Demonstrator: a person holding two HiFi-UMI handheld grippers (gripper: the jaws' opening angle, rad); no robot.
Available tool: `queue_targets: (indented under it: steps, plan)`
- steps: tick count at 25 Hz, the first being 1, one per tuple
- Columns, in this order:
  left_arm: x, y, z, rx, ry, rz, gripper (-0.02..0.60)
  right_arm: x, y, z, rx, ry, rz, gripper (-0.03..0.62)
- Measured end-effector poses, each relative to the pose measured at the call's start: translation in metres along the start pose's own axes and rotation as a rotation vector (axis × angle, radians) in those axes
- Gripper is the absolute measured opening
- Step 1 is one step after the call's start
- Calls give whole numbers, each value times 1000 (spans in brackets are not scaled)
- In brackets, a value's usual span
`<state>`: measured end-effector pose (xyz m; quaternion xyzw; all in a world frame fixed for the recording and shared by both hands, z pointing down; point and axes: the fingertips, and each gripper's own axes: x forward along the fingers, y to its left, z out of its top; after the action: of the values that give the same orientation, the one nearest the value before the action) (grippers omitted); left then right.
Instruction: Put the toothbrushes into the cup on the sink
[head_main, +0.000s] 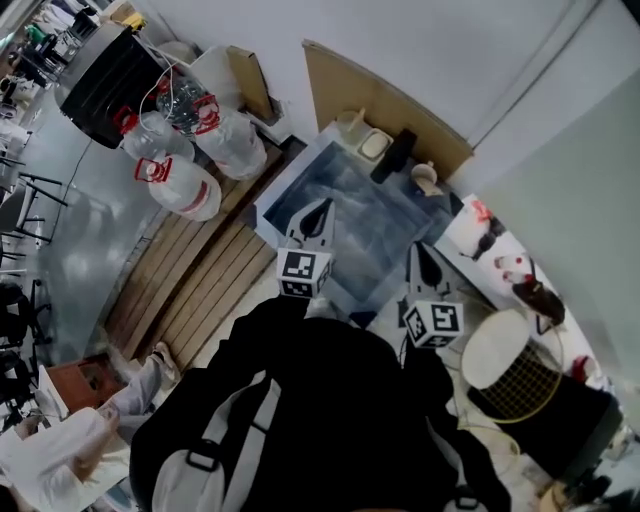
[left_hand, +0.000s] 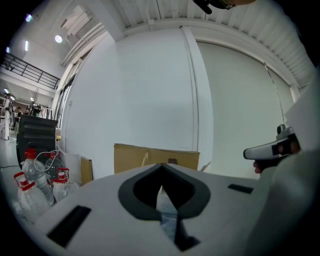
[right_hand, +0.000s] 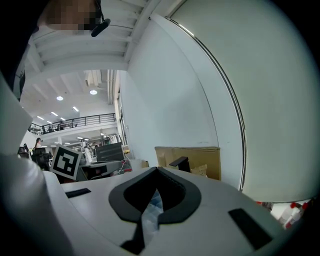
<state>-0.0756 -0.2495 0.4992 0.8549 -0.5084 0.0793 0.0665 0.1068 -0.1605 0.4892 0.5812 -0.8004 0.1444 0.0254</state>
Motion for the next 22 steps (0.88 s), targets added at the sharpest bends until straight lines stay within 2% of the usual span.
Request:
queue_targets:
  steps: [7,11,17,22]
  plan:
    - [-15,-16,-9,-21,-7,-17,2,-2,-2,-12,-12,15,-24,2]
    - [-26,-20,-19,7,16,-16,2,1,-2,-16,13,14,-27,2]
    - [-36,-28,-25,-28,3,-17,2,2,-1,-20,30,16,-27,2]
    - [-43,-36,-35,-2,34,-37,2,1,-1,-21,20,12,-31,2]
